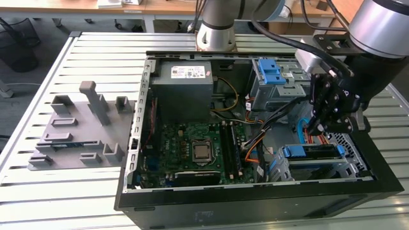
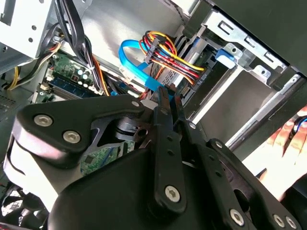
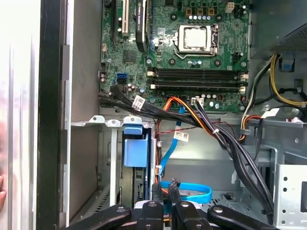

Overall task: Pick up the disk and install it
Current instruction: 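Insert the second disk wire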

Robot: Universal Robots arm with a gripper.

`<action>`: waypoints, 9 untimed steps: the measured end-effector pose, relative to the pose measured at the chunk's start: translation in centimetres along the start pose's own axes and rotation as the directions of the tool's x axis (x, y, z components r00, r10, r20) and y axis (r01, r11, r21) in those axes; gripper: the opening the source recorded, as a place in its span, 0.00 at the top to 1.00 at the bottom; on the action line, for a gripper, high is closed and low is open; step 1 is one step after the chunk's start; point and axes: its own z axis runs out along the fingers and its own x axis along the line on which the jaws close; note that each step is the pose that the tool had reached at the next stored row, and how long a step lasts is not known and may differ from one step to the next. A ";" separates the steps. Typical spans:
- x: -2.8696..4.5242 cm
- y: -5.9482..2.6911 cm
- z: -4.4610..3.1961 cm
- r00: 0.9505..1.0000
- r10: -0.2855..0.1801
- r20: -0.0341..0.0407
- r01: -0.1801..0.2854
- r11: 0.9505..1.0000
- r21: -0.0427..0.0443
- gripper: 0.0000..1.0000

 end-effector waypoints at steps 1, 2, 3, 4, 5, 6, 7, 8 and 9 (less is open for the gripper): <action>0.14 0.00 0.11 1.000 0.000 0.000 0.000 1.000 0.000 0.83; 0.28 0.00 0.22 1.000 0.000 0.000 0.000 1.000 0.000 0.83; 0.44 0.00 0.34 1.000 0.000 0.000 0.000 1.000 0.000 0.83; 0.57 0.00 0.46 1.000 0.000 0.000 0.000 1.000 0.000 0.83; 0.66 0.00 0.58 1.000 0.000 0.000 0.000 1.000 0.000 0.83; 0.71 0.00 0.67 1.000 0.000 0.000 0.000 1.000 0.000 0.83; 0.72 0.00 0.72 1.000 0.000 0.000 0.000 1.000 0.000 0.83; 0.72 0.00 0.72 1.000 0.000 0.000 0.000 1.000 0.000 0.83; 0.72 0.00 0.72 1.000 0.000 0.000 0.000 1.000 0.000 0.83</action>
